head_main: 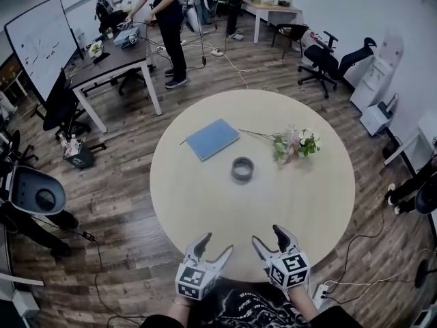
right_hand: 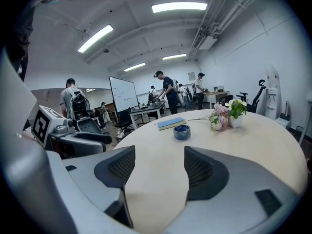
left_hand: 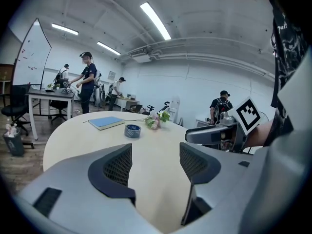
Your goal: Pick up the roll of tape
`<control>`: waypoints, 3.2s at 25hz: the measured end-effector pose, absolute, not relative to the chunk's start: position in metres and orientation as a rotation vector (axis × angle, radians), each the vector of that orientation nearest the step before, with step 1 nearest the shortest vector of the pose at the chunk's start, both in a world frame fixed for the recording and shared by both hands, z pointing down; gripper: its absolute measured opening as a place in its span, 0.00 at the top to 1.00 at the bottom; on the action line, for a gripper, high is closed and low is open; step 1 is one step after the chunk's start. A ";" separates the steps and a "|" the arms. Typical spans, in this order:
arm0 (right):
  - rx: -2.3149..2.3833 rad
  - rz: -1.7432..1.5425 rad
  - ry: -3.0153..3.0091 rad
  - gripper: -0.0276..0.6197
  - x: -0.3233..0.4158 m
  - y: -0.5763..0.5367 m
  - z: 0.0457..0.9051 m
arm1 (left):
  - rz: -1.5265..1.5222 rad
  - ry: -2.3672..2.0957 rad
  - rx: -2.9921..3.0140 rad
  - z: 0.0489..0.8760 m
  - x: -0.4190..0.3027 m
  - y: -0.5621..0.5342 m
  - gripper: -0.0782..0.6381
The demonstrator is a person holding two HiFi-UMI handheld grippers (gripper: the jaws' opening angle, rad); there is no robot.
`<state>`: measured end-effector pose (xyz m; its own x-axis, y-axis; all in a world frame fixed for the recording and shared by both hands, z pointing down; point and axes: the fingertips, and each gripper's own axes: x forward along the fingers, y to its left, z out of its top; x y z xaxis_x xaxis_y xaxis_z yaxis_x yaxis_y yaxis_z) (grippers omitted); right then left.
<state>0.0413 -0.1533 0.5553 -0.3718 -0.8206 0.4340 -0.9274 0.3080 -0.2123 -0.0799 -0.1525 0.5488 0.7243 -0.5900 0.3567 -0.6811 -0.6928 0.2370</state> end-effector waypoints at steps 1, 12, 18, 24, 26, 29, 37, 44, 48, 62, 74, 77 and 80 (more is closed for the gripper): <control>1.601 0.635 -2.335 0.48 0.045 -0.157 0.551 | 0.364 -0.985 2.574 0.549 -0.077 -0.154 0.44; 1.602 0.555 -2.294 0.50 0.079 -0.237 0.512 | 0.318 -1.059 2.519 0.538 -0.068 -0.191 0.46; 1.475 0.501 -2.264 0.51 0.081 -0.301 0.507 | 0.360 -1.084 2.511 0.545 -0.070 -0.203 0.47; 1.435 0.538 -2.261 0.51 0.080 -0.358 0.517 | 0.341 -1.177 2.478 0.546 -0.084 -0.216 0.59; 1.419 0.555 -2.253 0.51 0.081 -0.374 0.527 | 0.350 -1.184 2.467 0.549 -0.086 -0.217 0.59; 1.400 0.562 -2.240 0.52 0.079 -0.403 0.538 | 0.368 -1.201 2.451 0.553 -0.093 -0.222 0.57; 1.258 0.604 -2.129 0.54 0.083 -0.458 0.597 | 0.396 -1.229 2.394 0.563 -0.103 -0.236 0.54; 1.170 0.703 -2.021 0.55 0.080 -0.482 0.660 | 0.451 -1.282 2.303 0.581 -0.118 -0.232 0.54; 1.128 0.712 -1.959 0.55 0.077 -0.491 0.679 | 0.478 -1.307 2.262 0.585 -0.126 -0.229 0.54; 1.155 0.644 -1.867 0.84 0.084 -0.497 0.698 | 0.505 -1.328 2.226 0.594 -0.123 -0.233 0.54; 1.371 0.590 -1.997 0.85 0.096 -0.506 0.638 | 0.492 -1.341 2.239 0.590 -0.118 -0.228 0.54; 1.408 0.588 -2.023 0.85 0.098 -0.502 0.618 | 0.480 -1.331 2.259 0.585 -0.113 -0.228 0.54; 1.443 0.576 -2.041 0.85 0.101 -0.492 0.601 | 0.464 -1.322 2.278 0.580 -0.108 -0.226 0.54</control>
